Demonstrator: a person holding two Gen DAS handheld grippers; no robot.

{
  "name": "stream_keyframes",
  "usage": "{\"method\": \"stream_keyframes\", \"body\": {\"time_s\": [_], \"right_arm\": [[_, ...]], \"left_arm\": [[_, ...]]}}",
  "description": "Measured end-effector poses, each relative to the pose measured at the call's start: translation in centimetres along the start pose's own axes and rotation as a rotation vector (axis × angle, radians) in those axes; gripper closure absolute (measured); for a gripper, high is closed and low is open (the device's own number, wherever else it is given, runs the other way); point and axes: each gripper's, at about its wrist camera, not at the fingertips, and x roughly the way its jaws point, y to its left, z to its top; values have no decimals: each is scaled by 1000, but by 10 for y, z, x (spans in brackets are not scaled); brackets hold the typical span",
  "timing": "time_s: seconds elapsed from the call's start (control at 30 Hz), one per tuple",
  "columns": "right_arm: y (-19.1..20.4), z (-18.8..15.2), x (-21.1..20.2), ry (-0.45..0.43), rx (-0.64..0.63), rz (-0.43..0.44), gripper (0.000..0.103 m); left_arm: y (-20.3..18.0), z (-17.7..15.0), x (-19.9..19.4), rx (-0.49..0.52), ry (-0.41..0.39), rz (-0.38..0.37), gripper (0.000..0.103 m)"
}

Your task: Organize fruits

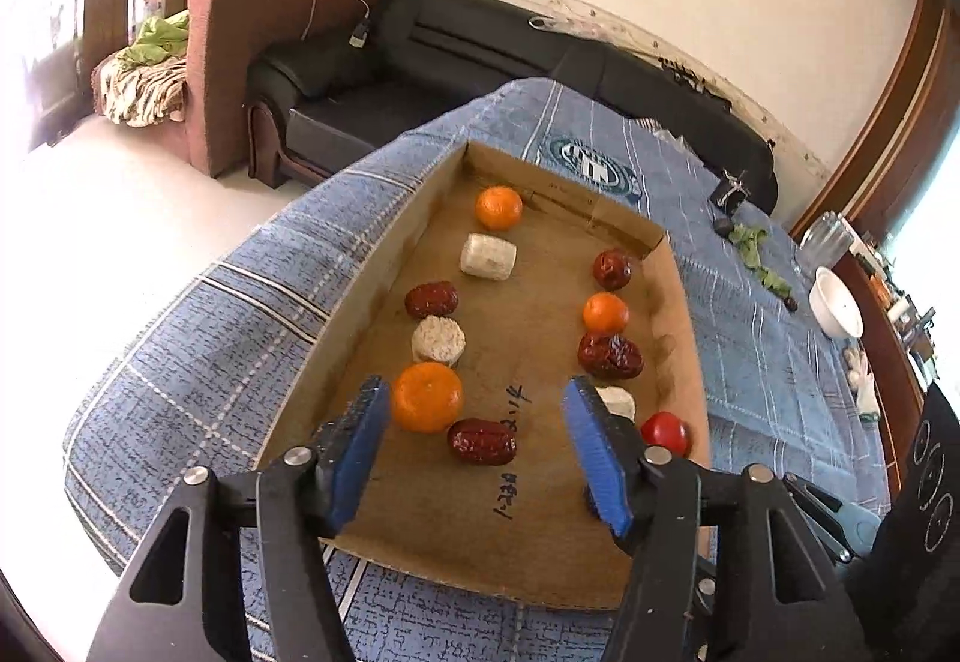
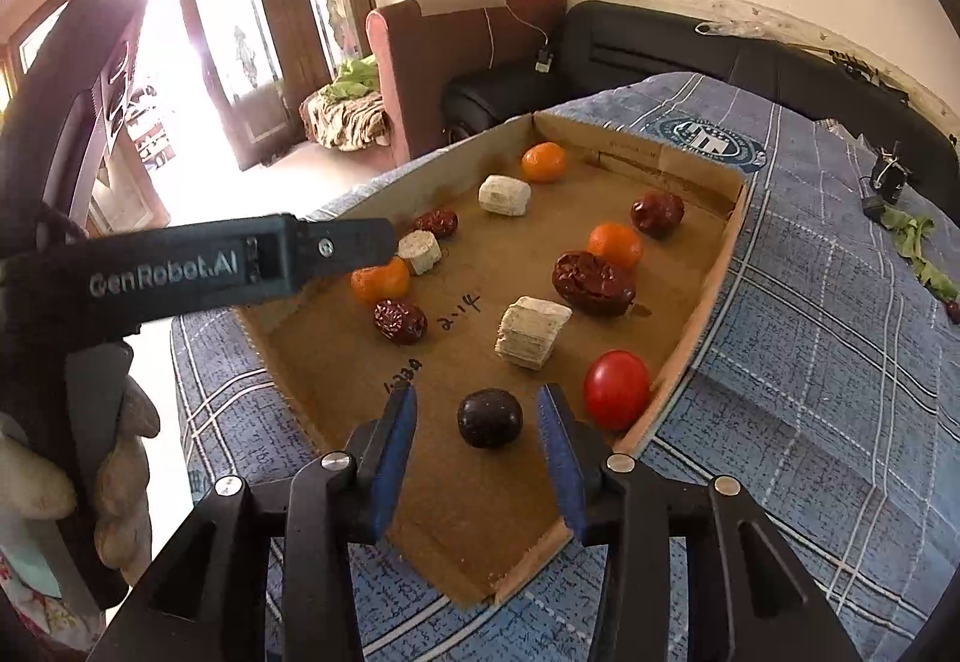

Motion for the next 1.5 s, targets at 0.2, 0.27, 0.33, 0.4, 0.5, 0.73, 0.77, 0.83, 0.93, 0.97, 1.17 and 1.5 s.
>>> {"method": "stream_keyframes", "body": {"time_s": [0.2,0.27,0.33,0.4,0.5,0.73,0.77,0.83,0.93,0.97,1.17,1.5], "right_arm": [[-24,-7,-26,-67,123,-34,35],[-34,-9,-32,-79,162,-57,34],[-43,-11,-38,-90,192,-92,33],[-51,-12,-41,-96,216,-114,31],[-58,-16,-47,-105,244,-124,28],[-54,-24,-54,-118,216,-151,22],[-53,-25,-55,-121,210,-153,22],[-52,-26,-57,-126,201,-157,20],[-52,-28,-59,-133,196,-164,19],[-53,-28,-61,-135,196,-166,18],[-59,-33,-65,-141,217,-171,16],[-61,-36,-71,-155,220,-179,15]], "left_arm": [[-13,0,-16,47,-69,92,30],[-19,-1,-21,61,-105,136,21],[-24,-1,-24,72,-129,175,18],[-28,-1,-24,79,-132,200,16],[-33,-3,-22,82,-122,216,16],[-50,-8,-17,121,-103,247,16],[-54,-9,-17,131,-104,249,16],[-61,-11,-17,146,-108,249,16],[-69,-12,-17,162,-112,244,16],[-71,-13,-17,165,-113,243,16],[-84,-17,-17,189,-112,234,16],[-92,-23,-59,152,-347,276,0]]}}
